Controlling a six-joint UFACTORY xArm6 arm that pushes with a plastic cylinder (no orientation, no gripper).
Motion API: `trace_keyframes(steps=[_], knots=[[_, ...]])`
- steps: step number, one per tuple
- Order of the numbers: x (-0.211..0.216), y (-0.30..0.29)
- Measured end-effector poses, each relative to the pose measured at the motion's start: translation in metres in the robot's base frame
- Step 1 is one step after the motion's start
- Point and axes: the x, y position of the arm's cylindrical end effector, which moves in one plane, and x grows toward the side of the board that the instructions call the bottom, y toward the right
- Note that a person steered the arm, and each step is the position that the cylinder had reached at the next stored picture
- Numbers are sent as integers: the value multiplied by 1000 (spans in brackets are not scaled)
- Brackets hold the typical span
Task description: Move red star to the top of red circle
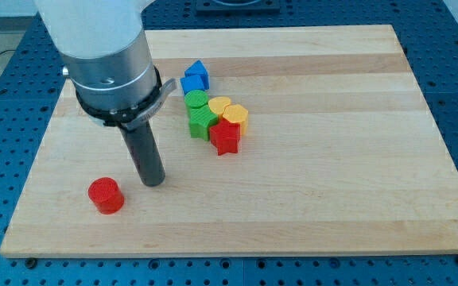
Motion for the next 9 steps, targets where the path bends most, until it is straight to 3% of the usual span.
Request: trace_keyframes(steps=[3, 4, 5, 7, 8, 9], knots=[[17, -102], [17, -95], [6, -9], [-70, 191], [-100, 205], [-95, 177]])
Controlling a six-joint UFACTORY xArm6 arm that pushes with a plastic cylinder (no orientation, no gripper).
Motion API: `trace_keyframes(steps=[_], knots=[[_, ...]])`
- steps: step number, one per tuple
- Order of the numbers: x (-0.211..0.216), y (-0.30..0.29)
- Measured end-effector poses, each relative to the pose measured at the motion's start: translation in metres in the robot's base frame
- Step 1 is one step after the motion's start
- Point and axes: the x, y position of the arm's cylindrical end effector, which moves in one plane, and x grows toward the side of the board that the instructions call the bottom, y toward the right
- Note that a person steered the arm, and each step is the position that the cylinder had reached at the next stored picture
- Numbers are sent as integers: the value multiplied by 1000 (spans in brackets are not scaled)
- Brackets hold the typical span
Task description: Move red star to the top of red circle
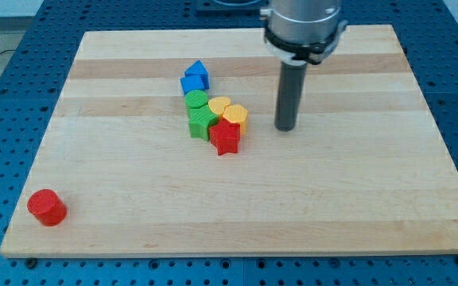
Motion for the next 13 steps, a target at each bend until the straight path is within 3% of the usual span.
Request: trace_keyframes(steps=[3, 4, 6, 7, 10, 11, 12, 13], knots=[[26, -153], [52, -167], [34, -97], [46, -105], [70, -238], [70, -220], [80, -161], [105, -165]])
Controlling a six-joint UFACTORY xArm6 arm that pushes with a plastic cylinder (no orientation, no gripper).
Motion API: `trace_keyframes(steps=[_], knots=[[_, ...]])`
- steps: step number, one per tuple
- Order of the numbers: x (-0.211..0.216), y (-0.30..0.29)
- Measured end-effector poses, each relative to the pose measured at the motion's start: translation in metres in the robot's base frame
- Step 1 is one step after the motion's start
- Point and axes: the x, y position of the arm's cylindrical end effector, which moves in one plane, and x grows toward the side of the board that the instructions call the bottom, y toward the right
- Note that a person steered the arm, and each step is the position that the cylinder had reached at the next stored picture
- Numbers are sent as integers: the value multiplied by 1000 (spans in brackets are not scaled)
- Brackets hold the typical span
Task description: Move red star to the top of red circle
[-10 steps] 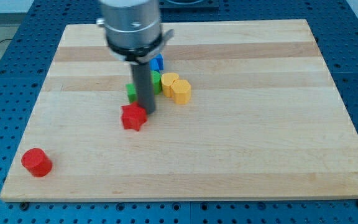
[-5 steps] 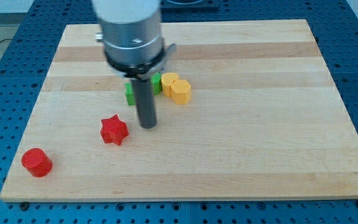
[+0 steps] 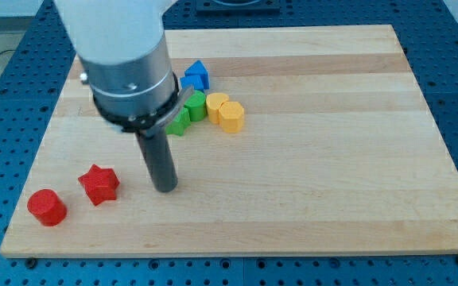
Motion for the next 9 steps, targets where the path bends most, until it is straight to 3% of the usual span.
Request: trace_keyframes(steps=[2, 5, 7, 9], knots=[[5, -79], [-45, -79], [-44, -130], [-40, -139]])
